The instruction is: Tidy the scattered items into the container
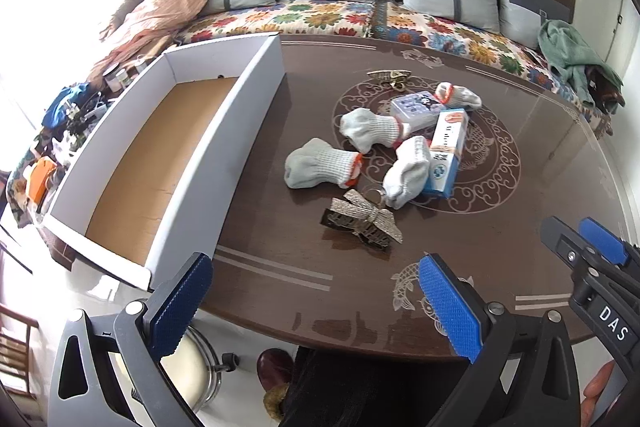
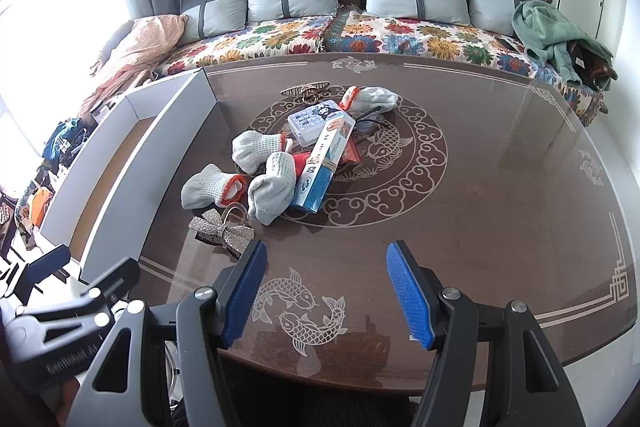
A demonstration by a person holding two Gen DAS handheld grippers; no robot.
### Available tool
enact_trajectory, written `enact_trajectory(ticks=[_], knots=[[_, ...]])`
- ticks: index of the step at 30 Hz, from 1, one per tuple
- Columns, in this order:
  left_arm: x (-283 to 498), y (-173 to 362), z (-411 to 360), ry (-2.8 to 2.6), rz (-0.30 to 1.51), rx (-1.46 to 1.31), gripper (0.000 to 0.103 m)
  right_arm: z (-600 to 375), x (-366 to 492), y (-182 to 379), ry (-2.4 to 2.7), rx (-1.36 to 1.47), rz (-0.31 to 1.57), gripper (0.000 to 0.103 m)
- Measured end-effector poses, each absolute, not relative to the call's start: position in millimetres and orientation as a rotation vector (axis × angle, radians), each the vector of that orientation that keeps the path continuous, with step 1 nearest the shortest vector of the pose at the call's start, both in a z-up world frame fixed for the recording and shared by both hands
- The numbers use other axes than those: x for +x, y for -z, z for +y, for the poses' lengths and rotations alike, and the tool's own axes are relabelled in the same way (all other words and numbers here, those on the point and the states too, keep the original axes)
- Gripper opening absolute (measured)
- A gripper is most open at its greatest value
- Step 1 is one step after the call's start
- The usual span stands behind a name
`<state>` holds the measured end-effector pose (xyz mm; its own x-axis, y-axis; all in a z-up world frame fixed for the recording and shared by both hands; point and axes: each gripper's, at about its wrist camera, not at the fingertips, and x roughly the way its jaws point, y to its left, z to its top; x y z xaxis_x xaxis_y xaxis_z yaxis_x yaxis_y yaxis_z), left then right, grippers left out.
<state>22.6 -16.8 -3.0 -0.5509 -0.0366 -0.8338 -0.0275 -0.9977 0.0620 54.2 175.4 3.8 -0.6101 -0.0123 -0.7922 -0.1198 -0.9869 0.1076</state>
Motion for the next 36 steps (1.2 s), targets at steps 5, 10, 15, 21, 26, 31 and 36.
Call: enact_trajectory(ticks=[5,10,15,21,26,31,36], knots=[[21,4,-24,2.752,-0.099,1.479,0.103,174,54,-2,-2.756,-1.366,0.228,0.064],[16,7,-46,2.732,-0.066,1.473,0.103,174,55,-1,-2.752,-1.367,0.226,0.064],[11,14,-68,2.687,0.032,1.501,0.103,174,54,2,-2.749,-1.383,0.241,0.064],[16,19,-51,2.722,-0.011,1.531,0.103,170,53,5,-2.753,-1.401,0.233,0.064],[21,19,-34,2.763,-0.057,1.557,0.103,174,54,6,-2.745,-1.396,0.247,0.064],[18,19,-22,2.792,-0.078,1.584,0.103,173,55,3,-2.737,-1.390,0.226,0.064],[13,17,-9,2.811,-0.067,1.620,0.103,176,62,-5,-2.742,-1.349,0.210,0.064]])
